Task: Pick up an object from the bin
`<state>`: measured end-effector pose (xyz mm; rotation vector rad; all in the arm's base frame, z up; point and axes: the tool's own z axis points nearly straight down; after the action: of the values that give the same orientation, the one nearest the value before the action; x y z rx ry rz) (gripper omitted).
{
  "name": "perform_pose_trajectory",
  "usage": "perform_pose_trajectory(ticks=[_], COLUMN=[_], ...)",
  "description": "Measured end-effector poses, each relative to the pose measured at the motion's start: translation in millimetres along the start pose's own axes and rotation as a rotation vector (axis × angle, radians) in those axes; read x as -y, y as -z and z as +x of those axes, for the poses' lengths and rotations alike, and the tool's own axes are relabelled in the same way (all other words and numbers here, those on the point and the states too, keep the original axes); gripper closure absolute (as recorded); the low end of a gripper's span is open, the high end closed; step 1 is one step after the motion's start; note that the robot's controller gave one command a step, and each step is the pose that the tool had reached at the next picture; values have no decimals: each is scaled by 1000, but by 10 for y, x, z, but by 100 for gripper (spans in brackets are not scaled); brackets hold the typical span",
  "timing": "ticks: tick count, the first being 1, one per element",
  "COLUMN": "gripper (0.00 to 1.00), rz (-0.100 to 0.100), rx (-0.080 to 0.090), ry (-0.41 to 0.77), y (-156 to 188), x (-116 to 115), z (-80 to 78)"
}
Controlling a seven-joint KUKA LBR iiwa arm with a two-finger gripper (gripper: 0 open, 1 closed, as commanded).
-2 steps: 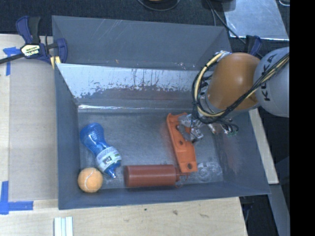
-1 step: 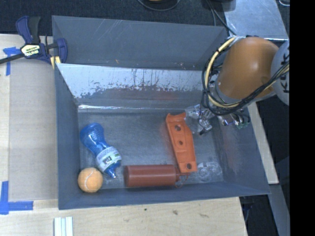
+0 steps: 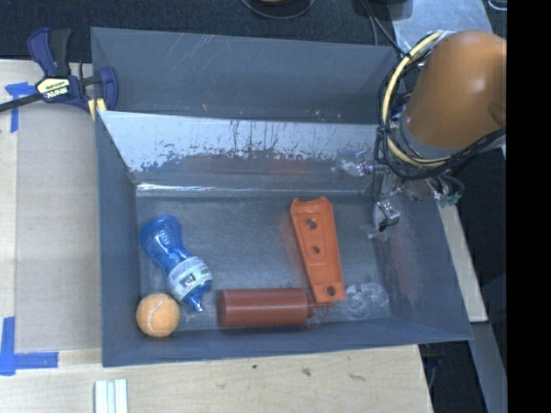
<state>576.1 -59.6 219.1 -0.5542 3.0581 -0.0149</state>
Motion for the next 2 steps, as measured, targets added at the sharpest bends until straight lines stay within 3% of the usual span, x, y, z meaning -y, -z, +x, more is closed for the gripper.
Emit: perform_pose_trajectory(ticks=[1,2], gripper=[0,0], rz=[0,-3], rx=[0,3], ry=[-1,119], y=[0,-838], x=[1,-450], z=[1,-671])
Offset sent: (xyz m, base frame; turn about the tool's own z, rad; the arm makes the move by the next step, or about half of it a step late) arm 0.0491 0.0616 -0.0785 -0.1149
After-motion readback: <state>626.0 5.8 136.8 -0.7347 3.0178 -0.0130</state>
